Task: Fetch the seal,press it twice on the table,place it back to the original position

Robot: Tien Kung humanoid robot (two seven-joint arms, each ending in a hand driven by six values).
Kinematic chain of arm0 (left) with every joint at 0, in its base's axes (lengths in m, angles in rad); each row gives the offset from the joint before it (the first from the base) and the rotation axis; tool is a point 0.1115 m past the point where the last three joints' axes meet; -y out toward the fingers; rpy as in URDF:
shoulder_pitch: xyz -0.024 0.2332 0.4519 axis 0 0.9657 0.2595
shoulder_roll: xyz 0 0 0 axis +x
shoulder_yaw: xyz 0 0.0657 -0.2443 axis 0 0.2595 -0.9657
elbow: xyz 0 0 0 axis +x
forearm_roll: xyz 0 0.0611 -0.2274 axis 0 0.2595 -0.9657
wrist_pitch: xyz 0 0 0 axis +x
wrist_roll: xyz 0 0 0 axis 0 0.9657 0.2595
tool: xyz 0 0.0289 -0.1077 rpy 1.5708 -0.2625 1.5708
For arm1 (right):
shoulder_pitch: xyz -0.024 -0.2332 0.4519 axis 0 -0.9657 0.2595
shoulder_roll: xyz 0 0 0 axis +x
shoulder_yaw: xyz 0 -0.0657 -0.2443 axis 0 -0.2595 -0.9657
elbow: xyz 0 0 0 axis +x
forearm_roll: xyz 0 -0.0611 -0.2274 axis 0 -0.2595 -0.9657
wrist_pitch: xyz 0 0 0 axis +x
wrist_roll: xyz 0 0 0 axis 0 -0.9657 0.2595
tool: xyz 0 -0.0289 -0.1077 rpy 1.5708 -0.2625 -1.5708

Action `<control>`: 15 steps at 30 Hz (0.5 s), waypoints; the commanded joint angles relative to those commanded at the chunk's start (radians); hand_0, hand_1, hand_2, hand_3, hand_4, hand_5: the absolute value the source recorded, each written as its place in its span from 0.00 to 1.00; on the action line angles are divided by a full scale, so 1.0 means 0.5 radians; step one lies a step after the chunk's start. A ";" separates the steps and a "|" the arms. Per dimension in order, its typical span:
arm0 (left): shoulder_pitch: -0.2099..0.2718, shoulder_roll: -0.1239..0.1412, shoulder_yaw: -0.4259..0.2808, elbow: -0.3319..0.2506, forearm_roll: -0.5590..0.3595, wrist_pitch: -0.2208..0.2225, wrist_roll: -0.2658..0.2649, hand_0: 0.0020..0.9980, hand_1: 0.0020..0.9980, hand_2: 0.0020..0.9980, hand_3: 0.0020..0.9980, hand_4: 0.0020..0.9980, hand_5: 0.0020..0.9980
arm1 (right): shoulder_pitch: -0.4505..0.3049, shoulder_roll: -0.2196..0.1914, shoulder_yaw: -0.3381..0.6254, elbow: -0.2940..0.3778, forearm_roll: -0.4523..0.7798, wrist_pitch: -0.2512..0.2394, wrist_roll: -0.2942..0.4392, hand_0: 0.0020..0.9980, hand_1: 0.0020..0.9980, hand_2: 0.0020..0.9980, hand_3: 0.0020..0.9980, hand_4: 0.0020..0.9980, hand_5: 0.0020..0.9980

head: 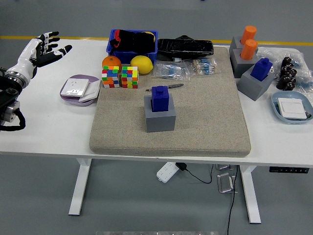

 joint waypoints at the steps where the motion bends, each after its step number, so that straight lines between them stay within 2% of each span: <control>1: 0.000 0.002 0.000 0.000 0.001 0.000 0.001 0.93 0.89 0.91 0.92 0.84 0.41 | 0.003 0.001 -0.001 -0.001 -0.001 0.001 -0.001 0.84 0.76 0.76 0.73 0.81 0.62; 15: 0.022 0.016 0.000 -0.004 0.004 -0.002 0.006 0.92 0.89 0.91 0.91 0.83 0.40 | 0.002 0.007 -0.008 -0.006 -0.003 0.002 -0.002 0.84 0.76 0.76 0.73 0.81 0.62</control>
